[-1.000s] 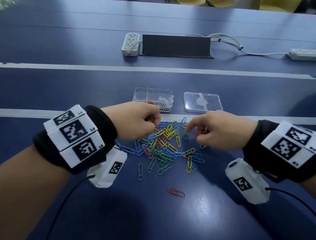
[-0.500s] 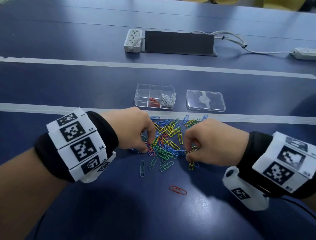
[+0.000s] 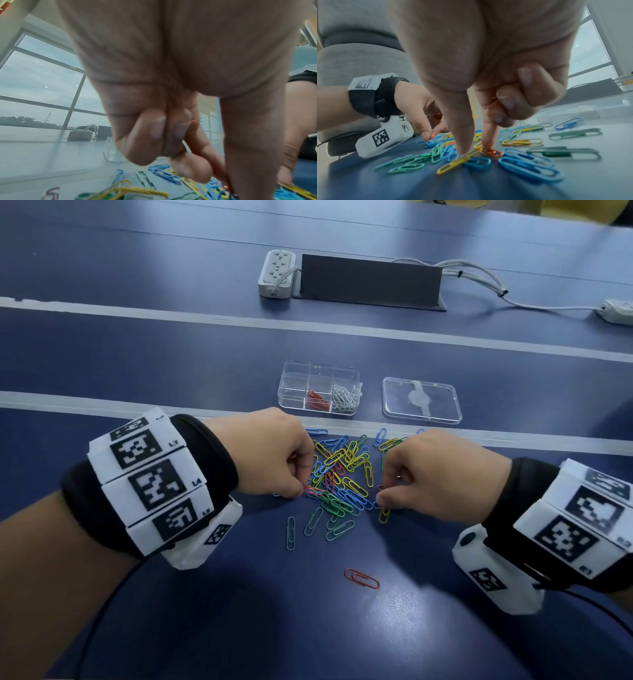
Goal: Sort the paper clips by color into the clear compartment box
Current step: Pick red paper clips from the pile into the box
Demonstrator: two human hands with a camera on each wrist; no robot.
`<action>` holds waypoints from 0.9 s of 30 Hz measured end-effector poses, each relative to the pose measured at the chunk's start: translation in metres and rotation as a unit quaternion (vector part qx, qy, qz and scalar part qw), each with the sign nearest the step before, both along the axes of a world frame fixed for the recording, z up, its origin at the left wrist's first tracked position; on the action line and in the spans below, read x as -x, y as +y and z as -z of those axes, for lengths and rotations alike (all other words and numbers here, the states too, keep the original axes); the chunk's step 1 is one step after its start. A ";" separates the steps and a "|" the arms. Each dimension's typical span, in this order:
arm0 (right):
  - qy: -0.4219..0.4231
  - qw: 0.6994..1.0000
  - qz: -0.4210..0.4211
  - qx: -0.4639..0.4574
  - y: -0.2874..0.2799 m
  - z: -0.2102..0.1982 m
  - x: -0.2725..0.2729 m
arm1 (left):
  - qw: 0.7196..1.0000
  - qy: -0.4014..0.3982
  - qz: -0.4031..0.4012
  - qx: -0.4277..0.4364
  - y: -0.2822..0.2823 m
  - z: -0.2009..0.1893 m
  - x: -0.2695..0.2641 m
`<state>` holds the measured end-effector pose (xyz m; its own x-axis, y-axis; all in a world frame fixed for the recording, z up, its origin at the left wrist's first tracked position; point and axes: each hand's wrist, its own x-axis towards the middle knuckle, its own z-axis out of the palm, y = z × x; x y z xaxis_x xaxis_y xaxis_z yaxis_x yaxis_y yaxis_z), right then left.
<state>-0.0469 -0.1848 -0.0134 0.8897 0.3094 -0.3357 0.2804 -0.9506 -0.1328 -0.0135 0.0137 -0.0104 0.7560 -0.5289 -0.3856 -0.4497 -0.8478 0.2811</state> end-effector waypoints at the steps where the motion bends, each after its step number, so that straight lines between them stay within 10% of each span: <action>1: 0.000 1.000 0.004 -0.003 0.001 0.001 0.000 | 1.000 0.003 -0.003 0.002 0.000 0.000 0.000; 27: -0.018 0.999 -0.018 -0.029 -0.011 -0.001 -0.008 | 0.996 0.044 -0.028 0.071 -0.008 -0.003 -0.004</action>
